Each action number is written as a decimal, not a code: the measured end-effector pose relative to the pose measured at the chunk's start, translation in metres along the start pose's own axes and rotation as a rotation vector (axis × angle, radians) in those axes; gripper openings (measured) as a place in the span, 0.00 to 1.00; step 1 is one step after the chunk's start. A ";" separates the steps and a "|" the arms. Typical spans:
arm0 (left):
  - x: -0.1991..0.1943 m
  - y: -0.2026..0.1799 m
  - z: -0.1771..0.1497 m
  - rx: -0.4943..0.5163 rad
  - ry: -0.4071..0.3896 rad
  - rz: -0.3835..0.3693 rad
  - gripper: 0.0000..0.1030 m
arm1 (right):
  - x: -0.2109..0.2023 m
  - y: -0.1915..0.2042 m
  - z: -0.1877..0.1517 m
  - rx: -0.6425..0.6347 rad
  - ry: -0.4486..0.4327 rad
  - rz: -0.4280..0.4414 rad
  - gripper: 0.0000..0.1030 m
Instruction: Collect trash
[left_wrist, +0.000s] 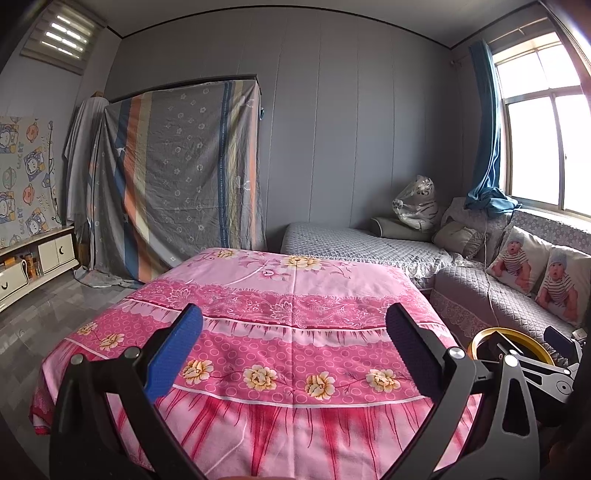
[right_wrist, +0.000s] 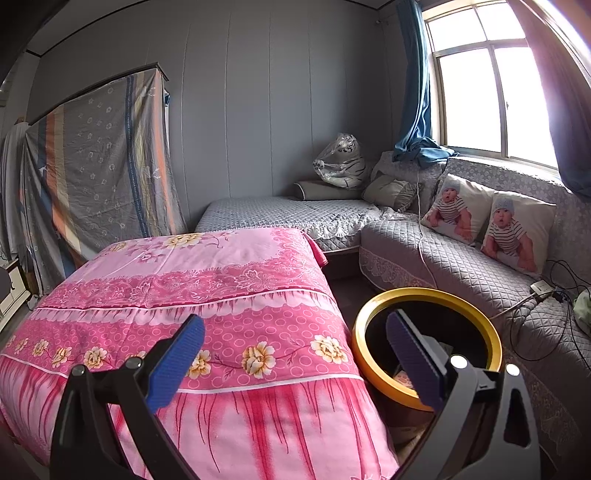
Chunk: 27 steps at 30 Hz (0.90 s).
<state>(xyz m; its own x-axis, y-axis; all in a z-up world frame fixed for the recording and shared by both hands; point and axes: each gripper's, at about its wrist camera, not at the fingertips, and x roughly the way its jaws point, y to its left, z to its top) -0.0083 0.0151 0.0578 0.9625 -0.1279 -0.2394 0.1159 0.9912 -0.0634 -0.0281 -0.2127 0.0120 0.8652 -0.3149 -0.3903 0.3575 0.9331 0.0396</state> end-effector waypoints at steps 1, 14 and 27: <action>0.000 0.000 0.000 -0.001 0.001 -0.002 0.92 | 0.000 0.000 0.000 0.000 0.002 0.000 0.92; 0.002 -0.002 -0.001 0.011 -0.006 -0.002 0.92 | 0.002 -0.002 -0.002 0.006 0.014 0.001 0.92; 0.004 -0.003 -0.002 0.013 0.001 -0.009 0.92 | 0.005 -0.007 -0.004 0.020 0.025 -0.003 0.92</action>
<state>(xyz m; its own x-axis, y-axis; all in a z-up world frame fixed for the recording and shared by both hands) -0.0055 0.0115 0.0550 0.9610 -0.1370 -0.2402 0.1279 0.9904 -0.0531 -0.0279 -0.2198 0.0064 0.8550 -0.3134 -0.4132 0.3675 0.9283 0.0562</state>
